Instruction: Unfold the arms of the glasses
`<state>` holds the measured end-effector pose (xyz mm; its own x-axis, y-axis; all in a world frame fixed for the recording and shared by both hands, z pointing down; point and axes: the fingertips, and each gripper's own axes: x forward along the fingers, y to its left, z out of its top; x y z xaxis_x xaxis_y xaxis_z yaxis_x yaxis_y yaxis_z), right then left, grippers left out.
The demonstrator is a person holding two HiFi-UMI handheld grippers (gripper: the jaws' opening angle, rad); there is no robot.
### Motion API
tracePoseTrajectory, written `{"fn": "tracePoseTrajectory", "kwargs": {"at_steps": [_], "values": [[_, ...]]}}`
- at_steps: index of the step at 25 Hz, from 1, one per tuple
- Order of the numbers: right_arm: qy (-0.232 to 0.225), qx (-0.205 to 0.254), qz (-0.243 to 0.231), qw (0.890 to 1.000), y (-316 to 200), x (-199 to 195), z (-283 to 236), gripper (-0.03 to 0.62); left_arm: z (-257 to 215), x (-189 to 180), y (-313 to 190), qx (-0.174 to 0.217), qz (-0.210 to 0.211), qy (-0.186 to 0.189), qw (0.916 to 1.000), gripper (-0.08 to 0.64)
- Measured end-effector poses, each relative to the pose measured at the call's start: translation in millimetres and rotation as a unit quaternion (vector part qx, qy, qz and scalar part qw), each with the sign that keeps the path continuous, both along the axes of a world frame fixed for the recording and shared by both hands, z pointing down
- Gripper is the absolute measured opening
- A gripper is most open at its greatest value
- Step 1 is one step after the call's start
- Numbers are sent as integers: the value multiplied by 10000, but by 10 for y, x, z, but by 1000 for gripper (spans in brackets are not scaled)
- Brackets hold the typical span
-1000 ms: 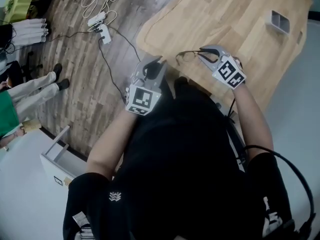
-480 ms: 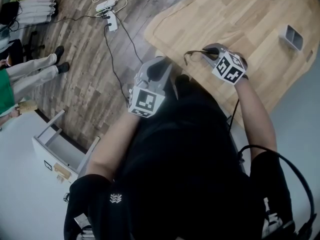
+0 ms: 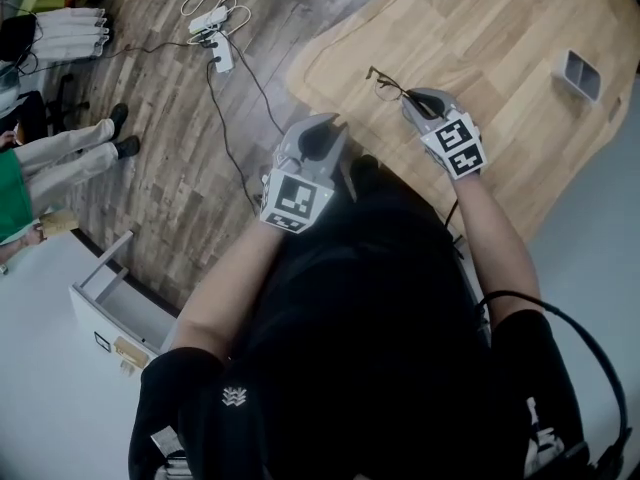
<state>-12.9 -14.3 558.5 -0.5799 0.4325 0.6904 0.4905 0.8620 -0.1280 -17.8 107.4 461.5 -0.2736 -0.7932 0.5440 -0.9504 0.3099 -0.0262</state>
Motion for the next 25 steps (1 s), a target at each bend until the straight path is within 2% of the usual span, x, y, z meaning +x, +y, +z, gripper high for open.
{"fn": "tracePoseTrajectory", "kwargs": {"at_steps": [3,5,11,15,25], "values": [[-345,-206,28,9992,9,25,-118,32,83,-20,-170,26,168,242,9996,81],[-504,-375,68,9980,1,57,-200,32,146,-19,-310,88,271,480,9984,148],[-824,-644,55,9945,-3,181,-317,32,262,24,-713,405,603,906,9932,216],[-881,-615,27,9942,6,203,-325,32,237,118,-886,625,946,1021,9883,225],[-1140,-806,16,9902,35,277,-441,32,143,272,-1075,791,1184,1243,9820,233]]}}
